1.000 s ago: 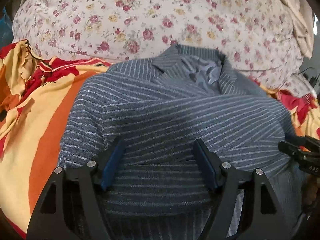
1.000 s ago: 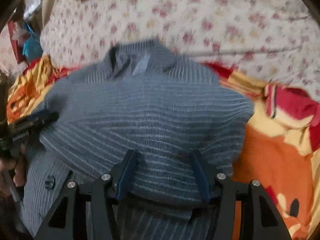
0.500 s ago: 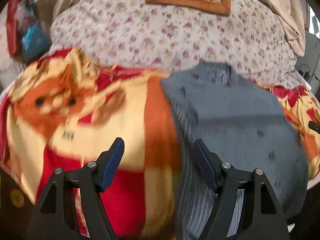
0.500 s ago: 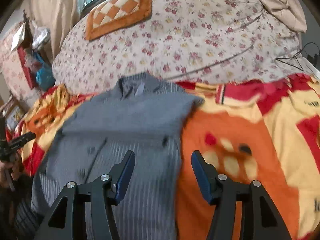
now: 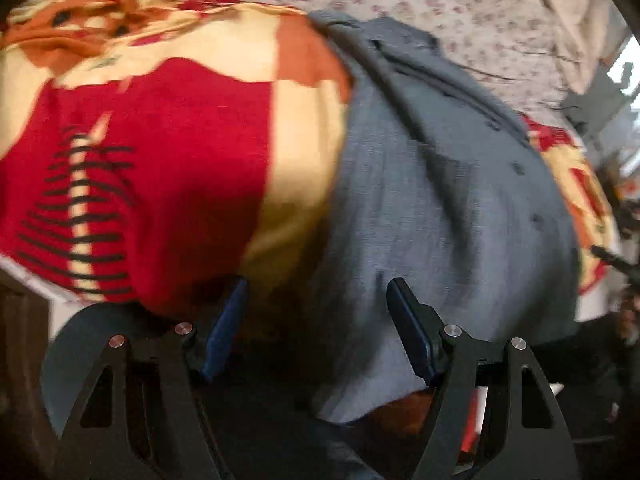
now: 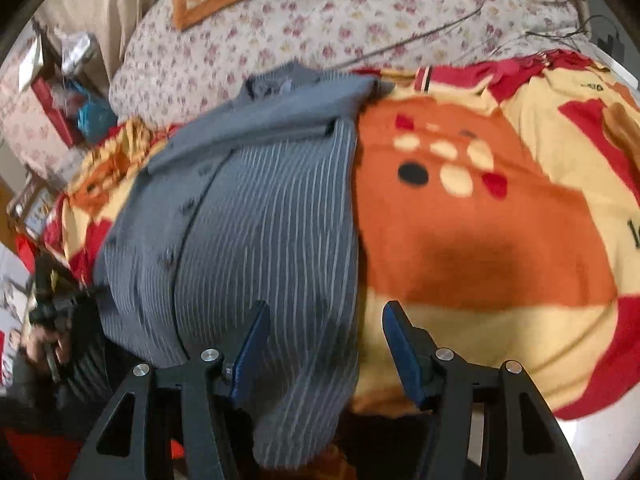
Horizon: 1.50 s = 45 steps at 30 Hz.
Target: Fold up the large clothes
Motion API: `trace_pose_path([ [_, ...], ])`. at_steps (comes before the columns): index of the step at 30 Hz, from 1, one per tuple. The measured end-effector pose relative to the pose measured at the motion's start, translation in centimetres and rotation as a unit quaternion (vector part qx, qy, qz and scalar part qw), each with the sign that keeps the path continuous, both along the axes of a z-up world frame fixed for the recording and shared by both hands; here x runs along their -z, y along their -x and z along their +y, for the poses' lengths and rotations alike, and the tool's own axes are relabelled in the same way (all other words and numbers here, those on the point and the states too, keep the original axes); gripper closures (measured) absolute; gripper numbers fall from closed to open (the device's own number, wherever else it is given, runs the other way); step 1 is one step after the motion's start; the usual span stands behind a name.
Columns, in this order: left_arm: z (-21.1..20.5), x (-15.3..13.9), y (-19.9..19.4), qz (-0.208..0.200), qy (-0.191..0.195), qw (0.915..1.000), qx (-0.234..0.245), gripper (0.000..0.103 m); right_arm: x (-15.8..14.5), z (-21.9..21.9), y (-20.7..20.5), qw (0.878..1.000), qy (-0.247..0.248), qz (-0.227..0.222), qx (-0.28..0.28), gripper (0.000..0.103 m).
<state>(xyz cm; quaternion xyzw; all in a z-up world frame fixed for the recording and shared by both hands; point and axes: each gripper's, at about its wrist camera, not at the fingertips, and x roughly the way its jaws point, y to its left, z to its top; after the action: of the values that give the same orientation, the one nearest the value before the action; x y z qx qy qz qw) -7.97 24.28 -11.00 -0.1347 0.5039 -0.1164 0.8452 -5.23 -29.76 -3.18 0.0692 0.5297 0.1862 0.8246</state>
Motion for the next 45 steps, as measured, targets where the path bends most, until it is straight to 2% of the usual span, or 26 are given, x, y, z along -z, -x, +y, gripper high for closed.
trace_pose_path([
  [1,-0.1,0.2,0.0,0.005,0.009,0.9999,0.01,0.034,0.2,0.1,0.2,1.0,0.003,0.005,-0.003,0.047],
  [4,-0.6,0.6,0.2,0.018,0.019,0.9992,0.032,0.071,0.4,0.1,0.3,1.0,0.009,0.013,-0.007,0.047],
  [5,-0.8,0.4,0.4,0.012,0.013,0.9993,0.033,0.076,0.5,0.1,0.3,1.0,0.014,0.019,-0.005,0.047],
  [11,-2.6,-1.0,1.1,-0.018,0.0,0.9957,0.091,0.077,1.8,0.1,0.9,0.997,0.036,0.072,-0.023,0.047],
  [13,-3.1,-0.9,0.8,-0.016,-0.011,0.9942,0.106,0.077,2.6,0.1,1.2,0.995,0.039,0.091,-0.03,0.047],
  [16,-3.8,-0.2,-0.3,0.0,-0.017,0.993,0.117,0.069,3.4,0.3,1.4,0.992,0.045,0.107,-0.04,0.047],
  [21,-5.0,0.1,-0.5,0.007,-0.041,0.9905,0.131,0.068,4.3,1.1,1.0,0.99,0.04,0.117,-0.059,0.047],
  [22,-4.9,0.0,-0.4,0.006,-0.041,0.9907,0.13,0.071,4.5,1.4,0.9,0.99,0.033,0.119,-0.065,0.047],
  [23,-4.7,0.0,-0.3,0.005,-0.04,0.9914,0.124,0.087,4.7,1.7,0.9,0.99,0.029,0.121,-0.072,0.047],
  [24,-4.6,0.1,-0.4,0.009,-0.036,0.992,0.121,0.096,5.0,2.0,0.7,0.989,0.029,0.124,-0.078,0.047],
  [26,-4.5,0.1,-0.4,0.012,-0.031,0.9925,0.117,0.097,5.9,2.1,0.3,0.988,0.044,0.13,-0.069,0.047],
  [29,-4.7,-0.2,-0.1,0.008,-0.032,0.9916,0.125,0.097,7.2,1.4,-0.4,0.987,0.022,0.152,-0.056,0.049],
  [30,-4.8,-0.3,0.0,0.007,-0.031,0.9911,0.129,0.097,7.2,1.4,-0.4,0.986,0.013,0.155,-0.059,0.053],
  [31,-4.7,-0.4,0.0,0.006,-0.032,0.9909,0.13,0.097,7.0,1.5,-0.3,0.985,0.0,0.155,-0.069,0.067],
  [33,-4.3,-0.6,0.0,0.007,-0.029,0.9912,0.129,0.096,5.9,2.2,0.3,0.983,-0.015,0.15,-0.106,0.081],
  [34,-4.3,-0.8,0.1,0.004,-0.026,0.9913,0.129,0.096,5.4,2.5,0.6,0.981,-0.022,0.147,-0.123,0.094],
  [36,-4.2,-1.5,0.5,-0.007,-0.008,0.9907,0.135,0.098,3.2,2.7,1.2,0.979,-0.05,0.123,-0.155,0.096],
  [39,-3.4,-3.6,1.0,-0.034,0.019,0.9886,0.145,0.099,0.5,1.8,1.3,0.971,-0.144,0.068,-0.178,0.097],
  [42,-2.7,-5.9,0.9,-0.062,0.066,0.9859,0.141,0.099,-2.3,0.6,1.3,0.955,-0.233,0.0,-0.184,0.097],
  [45,-2.0,-8.6,0.5,-0.099,0.121,0.9798,0.125,0.099,-4.4,-0.5,0.9,0.941,-0.286,-0.061,-0.171,0.097],
])
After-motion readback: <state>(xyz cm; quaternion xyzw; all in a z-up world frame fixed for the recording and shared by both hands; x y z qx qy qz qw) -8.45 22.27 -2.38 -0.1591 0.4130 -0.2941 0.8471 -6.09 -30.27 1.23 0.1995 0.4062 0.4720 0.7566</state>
